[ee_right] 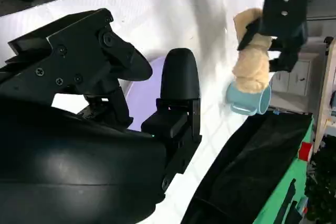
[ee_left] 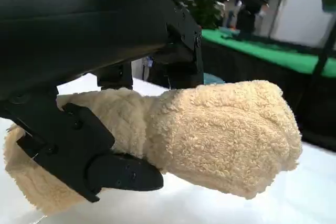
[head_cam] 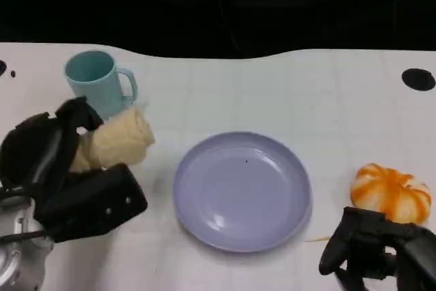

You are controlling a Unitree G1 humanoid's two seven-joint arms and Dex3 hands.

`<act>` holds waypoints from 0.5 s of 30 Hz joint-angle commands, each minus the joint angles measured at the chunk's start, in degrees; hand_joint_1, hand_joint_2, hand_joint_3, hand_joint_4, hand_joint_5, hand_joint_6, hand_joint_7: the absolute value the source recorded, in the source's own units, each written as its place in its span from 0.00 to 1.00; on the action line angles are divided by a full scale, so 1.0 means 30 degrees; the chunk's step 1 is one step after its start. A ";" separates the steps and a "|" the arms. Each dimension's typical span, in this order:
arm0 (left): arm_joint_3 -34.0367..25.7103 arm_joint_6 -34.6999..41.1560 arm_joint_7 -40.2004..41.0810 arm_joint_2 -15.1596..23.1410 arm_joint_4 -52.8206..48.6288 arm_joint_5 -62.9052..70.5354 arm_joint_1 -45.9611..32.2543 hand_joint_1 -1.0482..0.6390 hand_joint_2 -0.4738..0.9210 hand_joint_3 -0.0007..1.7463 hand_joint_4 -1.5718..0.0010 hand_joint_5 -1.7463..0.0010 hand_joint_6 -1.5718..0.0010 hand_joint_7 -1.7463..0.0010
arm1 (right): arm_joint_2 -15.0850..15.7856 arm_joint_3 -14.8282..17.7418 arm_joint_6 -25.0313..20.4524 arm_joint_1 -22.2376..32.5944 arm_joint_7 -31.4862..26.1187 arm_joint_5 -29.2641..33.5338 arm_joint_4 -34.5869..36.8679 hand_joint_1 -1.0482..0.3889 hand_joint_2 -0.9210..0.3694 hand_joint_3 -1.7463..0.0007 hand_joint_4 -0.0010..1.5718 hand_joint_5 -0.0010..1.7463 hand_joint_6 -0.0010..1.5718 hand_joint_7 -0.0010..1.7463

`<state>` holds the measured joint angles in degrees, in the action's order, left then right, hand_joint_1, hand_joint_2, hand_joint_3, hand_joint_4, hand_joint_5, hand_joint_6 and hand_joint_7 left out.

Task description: Grasp the towel on the left side of the plate with the left hand and place it into the plate.

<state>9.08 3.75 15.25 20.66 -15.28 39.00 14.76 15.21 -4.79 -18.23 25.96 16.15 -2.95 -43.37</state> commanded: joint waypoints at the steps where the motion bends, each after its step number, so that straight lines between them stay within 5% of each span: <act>1: 0.0237 -0.1034 0.0419 0.0410 0.1517 0.0255 -0.0468 0.51 0.67 0.66 0.40 0.00 0.56 0.00 | 0.0023 -0.0079 -0.0148 0.0001 -0.0079 -0.0098 -0.0181 0.67 0.23 0.42 0.46 0.98 0.42 0.79; 15: 0.2093 -0.3520 -0.2244 -0.0558 0.5396 -0.0330 -0.1060 0.51 0.60 0.74 0.41 0.00 0.55 0.00 | 0.0156 -0.0109 -0.0641 -0.0084 -0.0068 -0.0106 -0.0466 0.69 0.24 0.40 0.45 0.99 0.41 0.80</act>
<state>14.57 -5.54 8.92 19.06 0.05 37.57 11.99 15.23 -5.50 -19.76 25.83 15.99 -2.98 -44.26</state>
